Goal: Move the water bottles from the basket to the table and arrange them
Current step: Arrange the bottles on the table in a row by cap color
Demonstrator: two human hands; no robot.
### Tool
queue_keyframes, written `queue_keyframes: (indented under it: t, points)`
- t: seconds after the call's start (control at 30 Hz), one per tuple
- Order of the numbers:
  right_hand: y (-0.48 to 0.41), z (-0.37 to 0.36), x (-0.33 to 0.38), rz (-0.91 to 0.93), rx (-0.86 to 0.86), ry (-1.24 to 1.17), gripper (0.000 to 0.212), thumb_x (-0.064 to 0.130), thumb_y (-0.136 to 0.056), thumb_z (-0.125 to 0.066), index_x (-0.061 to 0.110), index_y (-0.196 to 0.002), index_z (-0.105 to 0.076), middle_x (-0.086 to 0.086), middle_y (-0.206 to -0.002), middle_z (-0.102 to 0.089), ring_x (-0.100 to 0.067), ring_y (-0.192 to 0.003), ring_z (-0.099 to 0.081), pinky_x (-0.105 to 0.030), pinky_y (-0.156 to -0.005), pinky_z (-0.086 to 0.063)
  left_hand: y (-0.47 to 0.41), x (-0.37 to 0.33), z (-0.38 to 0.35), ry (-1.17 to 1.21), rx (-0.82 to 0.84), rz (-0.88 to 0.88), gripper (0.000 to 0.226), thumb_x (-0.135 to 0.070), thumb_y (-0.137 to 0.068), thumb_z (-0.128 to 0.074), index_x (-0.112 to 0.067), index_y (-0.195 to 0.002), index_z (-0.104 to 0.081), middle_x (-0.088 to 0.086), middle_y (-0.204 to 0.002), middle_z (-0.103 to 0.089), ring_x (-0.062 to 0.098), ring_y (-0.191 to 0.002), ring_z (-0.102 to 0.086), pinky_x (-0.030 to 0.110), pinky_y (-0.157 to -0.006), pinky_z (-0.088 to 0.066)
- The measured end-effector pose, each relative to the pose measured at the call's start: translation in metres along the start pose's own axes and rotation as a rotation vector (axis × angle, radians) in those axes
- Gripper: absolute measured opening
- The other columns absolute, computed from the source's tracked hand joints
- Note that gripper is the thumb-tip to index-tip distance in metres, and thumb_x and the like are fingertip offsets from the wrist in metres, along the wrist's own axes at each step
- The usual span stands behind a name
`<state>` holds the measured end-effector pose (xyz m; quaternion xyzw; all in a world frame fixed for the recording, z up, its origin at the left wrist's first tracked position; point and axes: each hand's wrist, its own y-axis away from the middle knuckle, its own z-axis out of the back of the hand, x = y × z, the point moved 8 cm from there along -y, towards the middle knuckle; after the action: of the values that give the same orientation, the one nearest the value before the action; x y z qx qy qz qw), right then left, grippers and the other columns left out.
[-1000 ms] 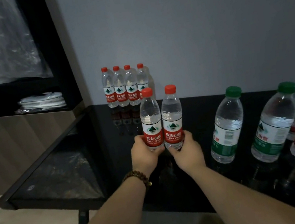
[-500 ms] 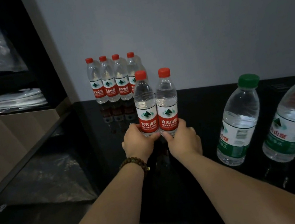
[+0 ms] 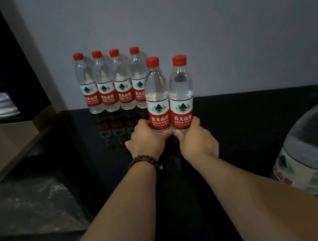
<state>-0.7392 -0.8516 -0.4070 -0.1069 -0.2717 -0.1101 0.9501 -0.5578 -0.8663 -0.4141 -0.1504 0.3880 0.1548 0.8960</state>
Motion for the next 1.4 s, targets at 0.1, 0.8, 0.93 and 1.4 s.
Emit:
queue_keyframes:
  t: [0.1,0.8,0.93,1.4]
  points:
    - [-0.02,-0.008,0.005,-0.011,-0.007,0.001,0.056,0.053,-0.096,-0.061,0.022,-0.138,-0.041,-0.003,-0.124,-0.064,-0.023,-0.11,-0.064,-0.036,-0.074,-0.046,-0.021,-0.002,-0.008,0.0,0.008,-0.001,0.067,-0.066,-0.067,-0.083,-0.03,-0.118,-0.056,-0.012,-0.116,-0.069,0.015,-0.112,-0.064,0.049,-0.107,-0.034]
    - [-0.106,-0.035,0.025,-0.037,-0.051,0.005,0.053,0.051,-0.098,-0.061,0.019,-0.136,-0.044,-0.005,-0.125,-0.063,-0.024,-0.108,-0.064,-0.035,-0.071,-0.042,-0.108,-0.014,-0.042,0.067,0.06,-0.024,0.076,-0.077,-0.052,-0.069,-0.04,-0.118,-0.06,-0.013,-0.119,-0.066,0.016,-0.11,-0.065,0.05,-0.1,-0.051]
    - [-0.114,-0.036,0.028,-0.046,-0.077,0.025,0.057,0.051,-0.098,-0.06,0.018,-0.141,-0.042,-0.006,-0.131,-0.055,-0.023,-0.107,-0.063,-0.035,-0.069,-0.043,-0.113,-0.017,-0.042,0.074,0.067,-0.057,0.067,-0.068,-0.063,-0.079,-0.036,-0.12,-0.064,-0.013,-0.118,-0.068,0.015,-0.107,-0.068,0.046,-0.094,-0.056]
    - [-0.154,-0.048,0.036,-0.027,-0.082,0.014,0.052,0.05,-0.098,-0.06,0.018,-0.138,-0.047,-0.005,-0.132,-0.054,-0.024,-0.11,-0.063,-0.036,-0.07,-0.043,-0.149,-0.029,-0.057,0.073,-0.048,-0.144,0.055,-0.04,-0.074,-0.09,-0.018,-0.115,-0.06,0.0,-0.115,-0.07,0.022,-0.108,-0.068,0.039,-0.085,-0.056]
